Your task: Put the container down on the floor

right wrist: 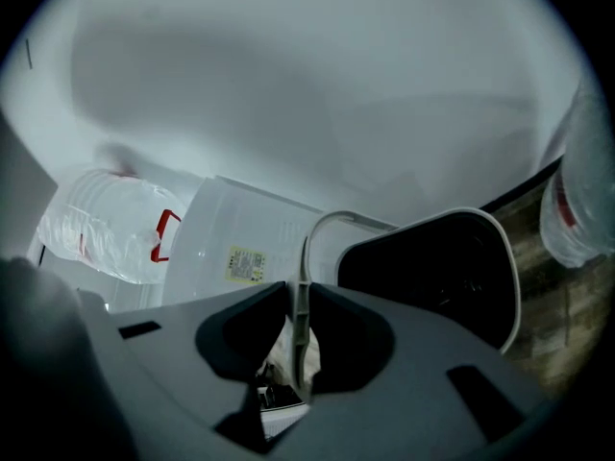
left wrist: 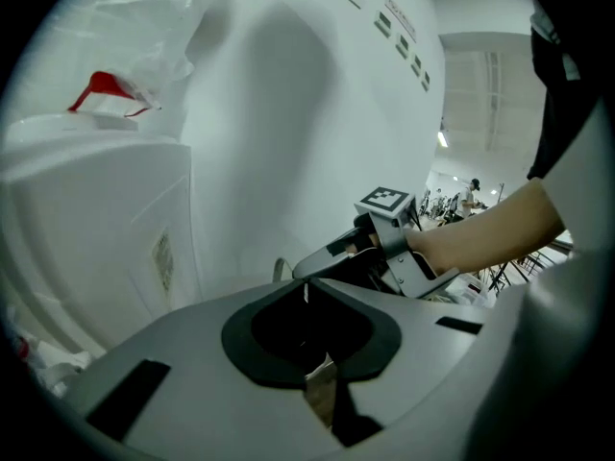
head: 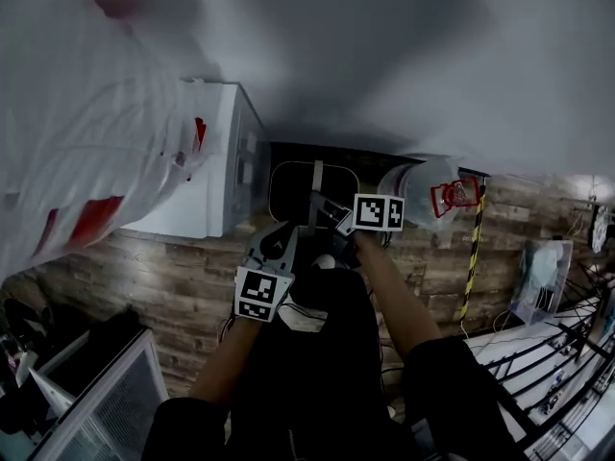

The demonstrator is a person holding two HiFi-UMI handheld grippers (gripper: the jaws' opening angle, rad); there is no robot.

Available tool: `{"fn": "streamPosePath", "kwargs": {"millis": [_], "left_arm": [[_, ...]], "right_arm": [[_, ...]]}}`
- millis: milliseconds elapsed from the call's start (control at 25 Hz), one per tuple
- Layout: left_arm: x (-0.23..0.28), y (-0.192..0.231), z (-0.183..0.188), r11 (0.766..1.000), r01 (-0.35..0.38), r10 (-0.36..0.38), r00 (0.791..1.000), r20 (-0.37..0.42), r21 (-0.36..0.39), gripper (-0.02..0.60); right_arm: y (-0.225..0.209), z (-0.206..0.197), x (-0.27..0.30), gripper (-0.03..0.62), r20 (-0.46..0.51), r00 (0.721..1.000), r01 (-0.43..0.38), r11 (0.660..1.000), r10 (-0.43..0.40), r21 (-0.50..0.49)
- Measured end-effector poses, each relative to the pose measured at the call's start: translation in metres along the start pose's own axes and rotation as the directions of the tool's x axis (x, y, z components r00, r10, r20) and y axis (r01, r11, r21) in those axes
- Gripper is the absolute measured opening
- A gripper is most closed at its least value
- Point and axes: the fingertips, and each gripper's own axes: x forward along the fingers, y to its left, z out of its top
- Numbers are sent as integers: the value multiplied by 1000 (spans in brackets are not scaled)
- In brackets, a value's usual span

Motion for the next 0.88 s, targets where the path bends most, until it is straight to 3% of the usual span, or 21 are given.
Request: {"fn": "streamPosePath", "kwargs": {"millis": [320,880], "left_arm": [[40,20,-42,1000,-17,16,1000,22,22,25],[126,66,-132,1000,-18,17,999,32,21,25]], "right_arm": [[-44,13,38,84,-25,1000,-14,998,13,-61],[-155,25,122,84,-28,999,-40,998,38,-56]]}}
